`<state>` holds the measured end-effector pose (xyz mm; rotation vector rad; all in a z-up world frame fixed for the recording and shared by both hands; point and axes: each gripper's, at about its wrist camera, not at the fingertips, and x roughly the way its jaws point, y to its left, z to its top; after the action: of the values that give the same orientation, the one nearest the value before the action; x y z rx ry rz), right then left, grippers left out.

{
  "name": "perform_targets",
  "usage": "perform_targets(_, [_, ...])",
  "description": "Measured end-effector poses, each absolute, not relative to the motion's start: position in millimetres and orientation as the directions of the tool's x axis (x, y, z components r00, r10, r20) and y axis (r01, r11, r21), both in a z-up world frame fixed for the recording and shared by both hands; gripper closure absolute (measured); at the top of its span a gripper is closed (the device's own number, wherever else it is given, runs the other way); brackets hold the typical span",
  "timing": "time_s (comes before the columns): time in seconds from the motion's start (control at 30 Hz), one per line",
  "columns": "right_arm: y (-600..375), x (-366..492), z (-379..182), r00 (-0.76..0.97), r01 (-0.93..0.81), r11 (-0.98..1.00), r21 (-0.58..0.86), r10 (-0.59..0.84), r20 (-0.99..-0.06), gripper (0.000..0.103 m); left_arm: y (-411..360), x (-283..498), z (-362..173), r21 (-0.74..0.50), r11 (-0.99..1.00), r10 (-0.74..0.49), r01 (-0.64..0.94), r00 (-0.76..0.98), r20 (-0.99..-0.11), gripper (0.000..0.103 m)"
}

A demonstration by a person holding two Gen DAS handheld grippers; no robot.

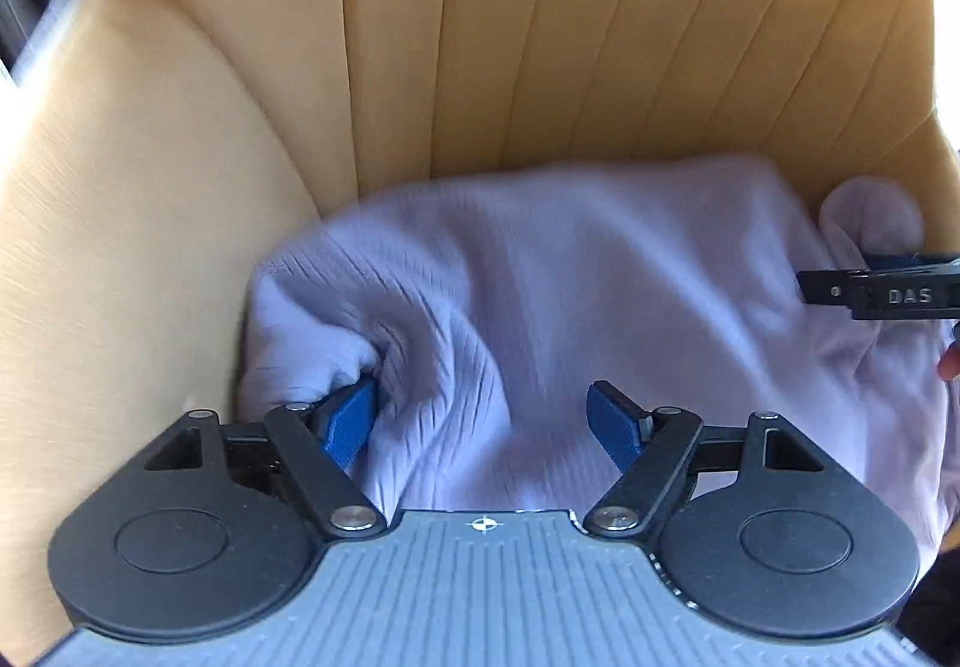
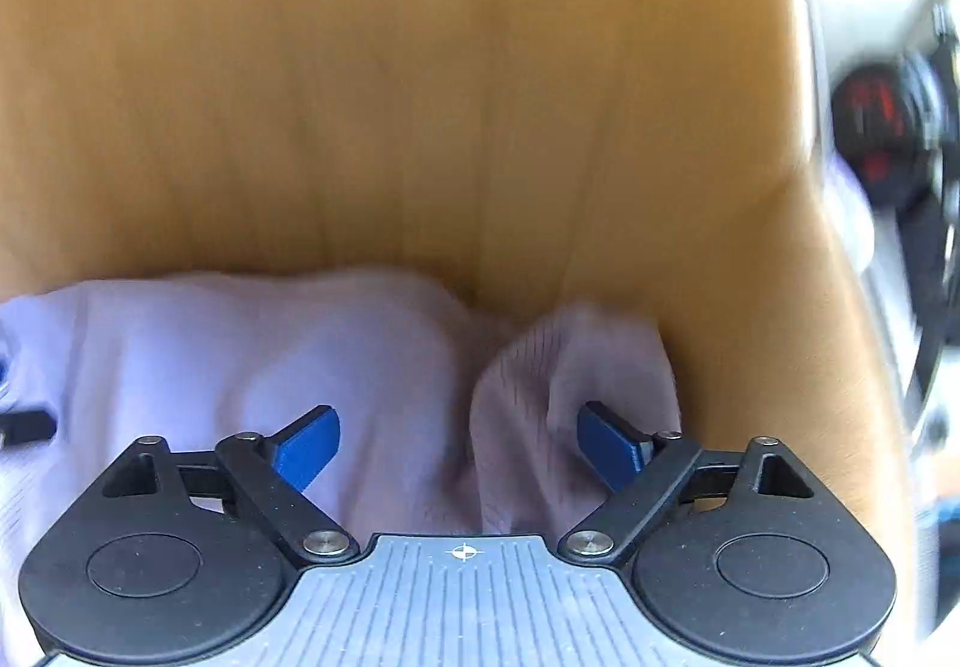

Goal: Fold clothes

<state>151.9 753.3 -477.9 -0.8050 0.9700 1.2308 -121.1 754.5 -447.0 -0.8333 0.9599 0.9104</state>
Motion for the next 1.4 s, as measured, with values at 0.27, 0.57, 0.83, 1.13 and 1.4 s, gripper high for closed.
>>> perform_targets(0.27, [745.2,148.7,-479.5,0.062,-0.973,0.231,0.029,0.375,-0.925,0.014,755.6,-121.8,-437.1,-0.196,0.323,0.239,-0.926,0.28,-0.93,0.018])
perform_targets(0.57, [676.3,158.7,-376.7,0.029,-0.942,0.297,0.156,0.534,-0.845,0.001,704.5,-119.0,-366.7,-0.151,0.181,0.329,-0.972,0.204,-0.922,0.017])
perform_targets(0.83, [580.4,166.2,-300.7,-0.005,-0.945,0.258,0.203,0.607,-0.794,0.001,637.1,-110.7,-299.8,-0.104,0.198,0.442,-0.975,0.183,-0.878,0.01])
perform_targets(1.13, [499.2,169.2,-234.8,-0.019,-0.951,0.23,0.207,0.625,-0.78,0.001,550.3,-101.8,-216.1,-0.031,0.171,0.539,-0.985,0.12,-0.834,0.007])
perform_targets(1.4, [424.0,169.1,-172.7,-0.066,-0.948,0.202,0.247,0.632,-0.772,0.001,484.4,-111.6,-149.2,0.008,0.116,0.597,-0.993,0.064,-0.8,0.003])
